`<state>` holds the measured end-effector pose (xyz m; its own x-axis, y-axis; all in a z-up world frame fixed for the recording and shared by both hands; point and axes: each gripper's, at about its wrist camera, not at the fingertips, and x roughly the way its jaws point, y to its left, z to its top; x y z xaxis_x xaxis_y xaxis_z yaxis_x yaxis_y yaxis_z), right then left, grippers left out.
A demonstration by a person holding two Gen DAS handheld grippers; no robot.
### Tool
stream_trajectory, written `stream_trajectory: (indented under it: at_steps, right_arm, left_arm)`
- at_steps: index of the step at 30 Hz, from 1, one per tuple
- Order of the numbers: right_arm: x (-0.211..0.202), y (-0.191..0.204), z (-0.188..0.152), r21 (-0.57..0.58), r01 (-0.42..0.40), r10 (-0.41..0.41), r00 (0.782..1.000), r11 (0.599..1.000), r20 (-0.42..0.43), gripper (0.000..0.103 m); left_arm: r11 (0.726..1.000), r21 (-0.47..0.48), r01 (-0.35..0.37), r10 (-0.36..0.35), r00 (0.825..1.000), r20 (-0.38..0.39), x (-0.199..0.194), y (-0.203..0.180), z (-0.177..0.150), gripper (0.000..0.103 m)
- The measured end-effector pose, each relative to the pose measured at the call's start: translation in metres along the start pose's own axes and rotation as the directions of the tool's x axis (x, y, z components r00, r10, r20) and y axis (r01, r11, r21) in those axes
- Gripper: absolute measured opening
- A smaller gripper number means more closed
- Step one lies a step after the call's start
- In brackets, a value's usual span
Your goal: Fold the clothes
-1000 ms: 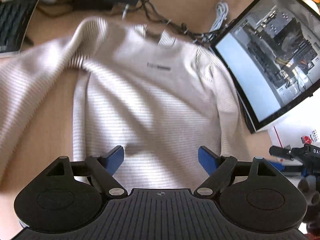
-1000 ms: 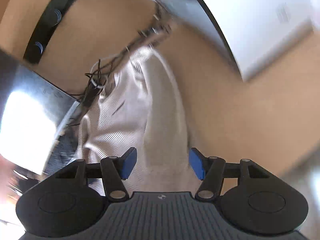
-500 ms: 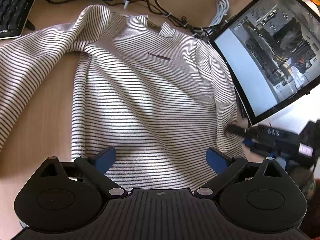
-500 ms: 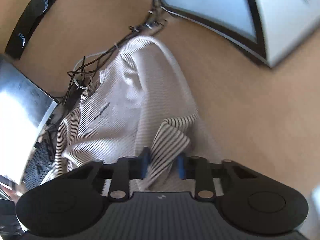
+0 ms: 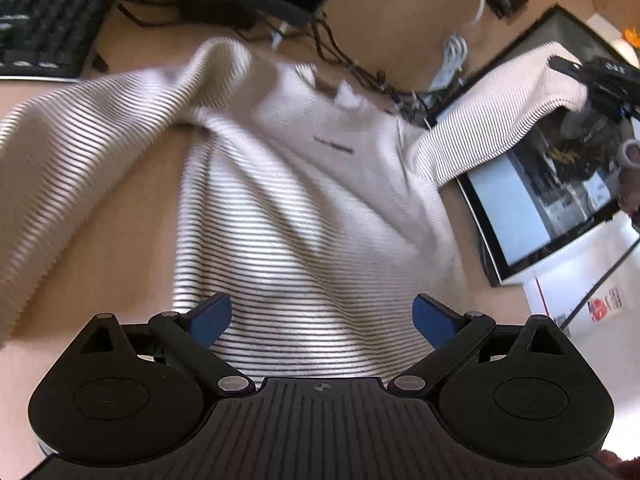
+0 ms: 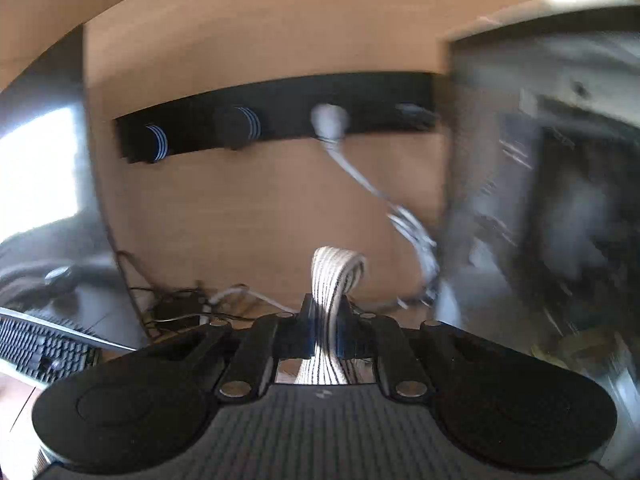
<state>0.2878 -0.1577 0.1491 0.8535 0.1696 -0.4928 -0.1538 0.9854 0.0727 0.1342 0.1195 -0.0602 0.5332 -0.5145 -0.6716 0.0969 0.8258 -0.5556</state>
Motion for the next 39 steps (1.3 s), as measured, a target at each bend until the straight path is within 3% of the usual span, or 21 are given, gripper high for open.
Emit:
stream_trajectory:
  at_steps: [4,8,13,16,20,24,27,31,34,37,39]
  right_arm:
    - [0.032,0.045,0.006,-0.099,-0.094,0.088,0.994,0.991,-0.067,0.009]
    - [0.058,0.082,0.001,-0.124,-0.175,0.162,0.981,0.977,-0.110,0.009]
    - [0.071,0.099,0.002,-0.105,-0.254,0.242,0.963,0.961,-0.120,0.024]
    - [0.068,0.097,0.003,-0.081,-0.282,0.273,0.956,0.956,-0.107,0.025]
    - [0.071,0.090,-0.006,-0.054,-0.278,0.272,0.956,0.959,-0.109,0.030]
    - [0.074,0.080,-0.039,-0.077,-0.238,0.224,0.962,0.968,-0.157,0.053]
    - [0.076,0.089,-0.073,-0.145,-0.232,0.197,0.955,0.962,-0.220,0.054]
    - [0.063,0.127,-0.124,-0.281,-0.315,0.224,0.923,0.906,-0.312,0.054]
    - [0.050,0.172,-0.156,-0.331,-0.441,0.308,0.871,0.834,-0.382,0.054]
    - [0.042,0.213,-0.176,-0.299,-0.550,0.397,0.804,0.780,-0.444,0.054]
    - [0.035,0.226,-0.181,-0.296,-0.580,0.422,0.784,0.759,-0.454,0.054]
  left_arm:
    - [0.999,-0.031,-0.037,0.039,0.998,0.049,-0.016,0.008,0.001,0.100]
    - [0.997,-0.030,-0.076,0.078,0.993,0.092,-0.032,0.013,0.002,0.100]
    - [0.983,0.069,-0.173,0.162,0.978,0.134,-0.055,0.011,-0.002,0.101]
    - [0.961,0.132,-0.244,0.223,0.962,0.157,-0.071,0.016,-0.006,0.101]
    - [0.935,0.135,-0.328,0.302,0.936,0.179,-0.091,0.033,-0.008,0.101]
    - [0.895,0.159,-0.417,0.386,0.903,0.190,-0.103,0.046,-0.008,0.101]
    - [0.859,0.213,-0.465,0.430,0.882,0.192,-0.109,0.054,-0.009,0.099]
    - [0.815,0.291,-0.502,0.467,0.865,0.186,-0.117,0.066,-0.012,0.090]
    - [0.767,0.341,-0.544,0.503,0.839,0.207,-0.116,0.072,-0.010,0.087]
    - [0.710,0.397,-0.581,0.533,0.813,0.236,-0.110,0.078,-0.007,0.084]
    - [0.674,0.473,-0.568,0.519,0.819,0.244,-0.098,0.077,-0.006,0.083]
